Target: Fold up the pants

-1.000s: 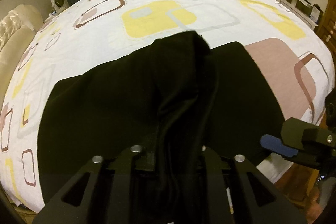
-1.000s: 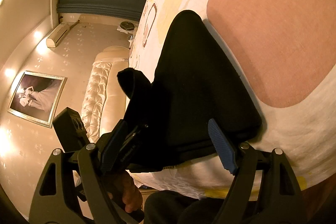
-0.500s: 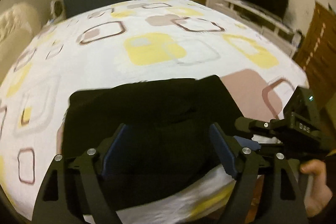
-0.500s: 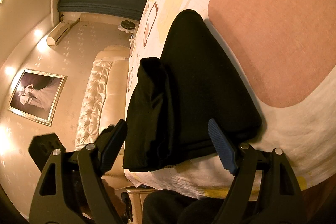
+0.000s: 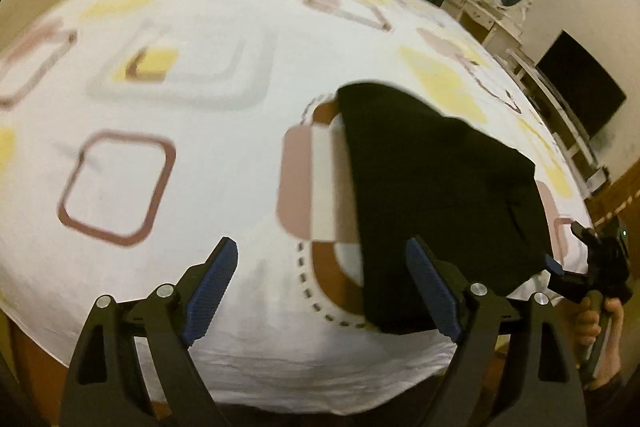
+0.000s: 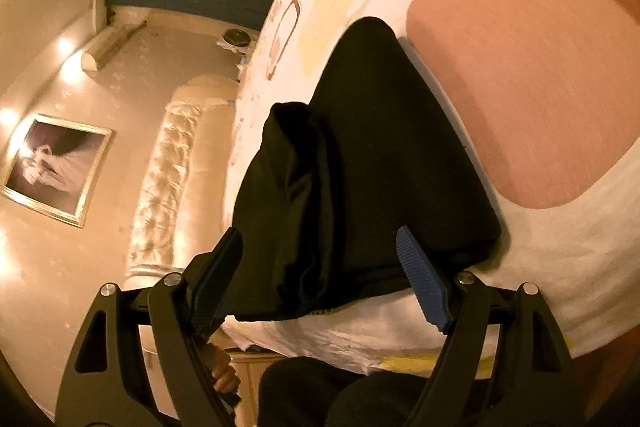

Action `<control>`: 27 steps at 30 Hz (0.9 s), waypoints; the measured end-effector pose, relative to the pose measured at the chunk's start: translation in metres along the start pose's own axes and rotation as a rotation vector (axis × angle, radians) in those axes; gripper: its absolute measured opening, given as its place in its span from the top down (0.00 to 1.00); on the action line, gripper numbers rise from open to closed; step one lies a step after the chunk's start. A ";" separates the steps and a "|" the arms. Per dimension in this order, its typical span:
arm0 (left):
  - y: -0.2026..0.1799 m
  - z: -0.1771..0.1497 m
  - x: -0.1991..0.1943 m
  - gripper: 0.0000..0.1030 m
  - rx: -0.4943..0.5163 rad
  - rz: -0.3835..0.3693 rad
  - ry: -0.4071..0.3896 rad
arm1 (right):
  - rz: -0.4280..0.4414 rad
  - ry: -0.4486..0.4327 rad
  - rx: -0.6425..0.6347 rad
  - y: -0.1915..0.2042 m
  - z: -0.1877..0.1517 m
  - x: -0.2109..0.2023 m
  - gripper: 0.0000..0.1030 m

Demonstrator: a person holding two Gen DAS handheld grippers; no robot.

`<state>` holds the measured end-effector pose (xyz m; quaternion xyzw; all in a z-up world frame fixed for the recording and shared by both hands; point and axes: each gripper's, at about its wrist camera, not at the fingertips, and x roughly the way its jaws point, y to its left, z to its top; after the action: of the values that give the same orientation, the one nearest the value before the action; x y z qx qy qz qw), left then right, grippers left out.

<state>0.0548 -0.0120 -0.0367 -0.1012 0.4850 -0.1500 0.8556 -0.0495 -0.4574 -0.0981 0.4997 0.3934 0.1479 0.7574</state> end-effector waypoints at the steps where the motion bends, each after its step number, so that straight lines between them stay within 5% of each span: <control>1: 0.004 0.001 0.003 0.17 -0.022 -0.003 0.010 | -0.033 -0.021 -0.036 0.012 0.000 -0.005 0.23; 6: 0.007 -0.001 0.005 0.17 -0.016 0.016 0.007 | -0.086 -0.070 -0.118 0.042 0.001 -0.014 0.22; 14: 0.018 -0.005 0.009 0.17 -0.055 -0.013 0.041 | -0.212 0.000 -0.129 0.035 0.014 0.036 0.22; 19: 0.021 -0.006 0.008 0.17 -0.063 -0.009 0.036 | -0.207 0.048 -0.173 0.048 0.013 0.056 0.22; 22: 0.021 -0.007 0.008 0.17 -0.067 -0.012 0.043 | -0.196 0.118 -0.198 0.053 0.008 0.073 0.25; 27: 0.021 -0.007 0.008 0.17 -0.061 -0.015 0.046 | -0.205 0.179 -0.177 0.051 0.002 0.088 0.56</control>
<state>0.0557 0.0045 -0.0533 -0.1272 0.5082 -0.1440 0.8395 0.0180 -0.3810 -0.0926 0.3731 0.4938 0.1479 0.7714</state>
